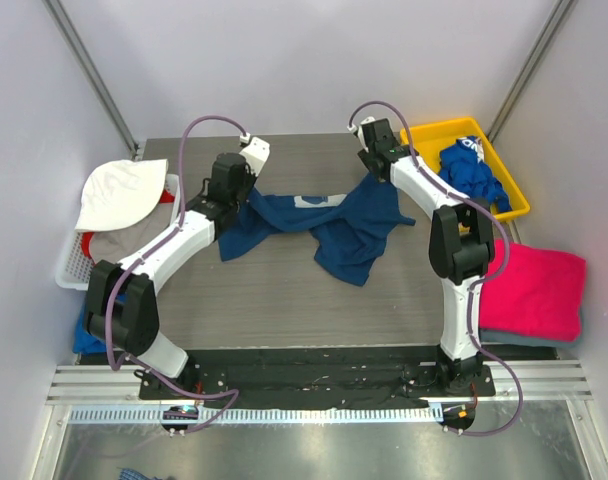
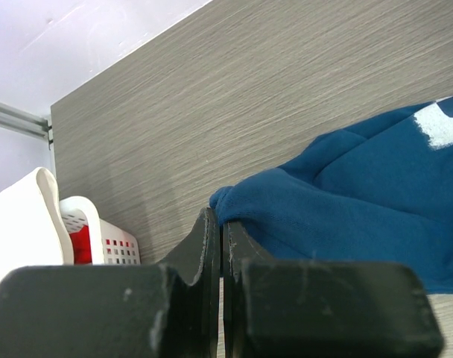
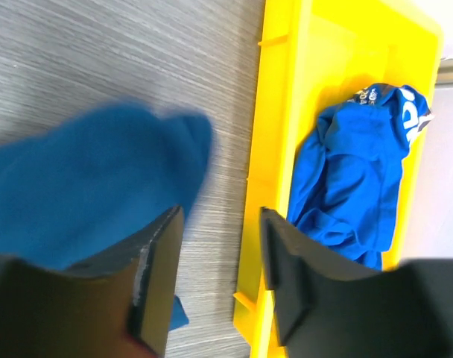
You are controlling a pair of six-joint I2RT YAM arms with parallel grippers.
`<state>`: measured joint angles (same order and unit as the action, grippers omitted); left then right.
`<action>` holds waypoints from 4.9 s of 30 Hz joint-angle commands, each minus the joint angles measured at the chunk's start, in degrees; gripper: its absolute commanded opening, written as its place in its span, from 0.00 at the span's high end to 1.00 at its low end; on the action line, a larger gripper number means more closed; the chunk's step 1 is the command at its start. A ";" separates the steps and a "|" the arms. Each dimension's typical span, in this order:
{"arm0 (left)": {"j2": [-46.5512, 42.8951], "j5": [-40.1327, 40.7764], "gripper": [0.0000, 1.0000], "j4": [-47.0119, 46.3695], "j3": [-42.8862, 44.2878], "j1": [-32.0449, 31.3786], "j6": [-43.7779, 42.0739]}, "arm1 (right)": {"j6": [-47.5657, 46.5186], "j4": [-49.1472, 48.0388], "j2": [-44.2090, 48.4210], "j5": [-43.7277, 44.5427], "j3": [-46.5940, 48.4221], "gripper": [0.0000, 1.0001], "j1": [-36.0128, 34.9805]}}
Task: Fold and stack the t-shirts
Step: Flatten out the tshirt
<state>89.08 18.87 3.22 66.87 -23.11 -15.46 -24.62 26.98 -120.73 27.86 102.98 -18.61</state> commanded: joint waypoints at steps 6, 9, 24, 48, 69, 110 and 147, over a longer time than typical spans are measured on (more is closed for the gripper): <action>-1.01 -0.59 1.00 -2.96 -0.78 0.17 0.52 | 2.56 -2.29 4.43 -0.96 -2.77 0.35 0.07; -1.27 -0.94 1.00 -2.96 -0.87 0.18 0.52 | 2.56 -2.11 7.34 -1.14 -6.81 0.36 0.07; -2.59 -2.44 1.00 -2.17 -1.74 0.09 1.05 | 2.30 -4.39 17.81 -6.85 -27.83 0.49 4.19; -1.01 -2.44 1.00 -2.34 -1.48 0.00 0.70 | 2.30 -5.01 15.43 -11.77 -29.94 0.50 6.66; -1.36 -2.26 1.00 -2.08 -1.92 -0.53 0.96 | 3.79 -3.43 23.26 -13.79 -35.92 0.51 6.66; 0.66 -1.21 1.00 -2.96 -2.62 -0.53 0.08 | -1.48 -6.68 10.33 -14.67 -29.59 0.71 6.75; -14.36 5.56 1.00 9.08 15.48 -0.44 0.17 | 5.90 18.54 39.07 -16.87 -6.39 0.99 5.60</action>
<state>79.35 23.99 10.92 79.40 -23.51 -14.35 -20.21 43.77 -87.46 12.71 95.61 -12.64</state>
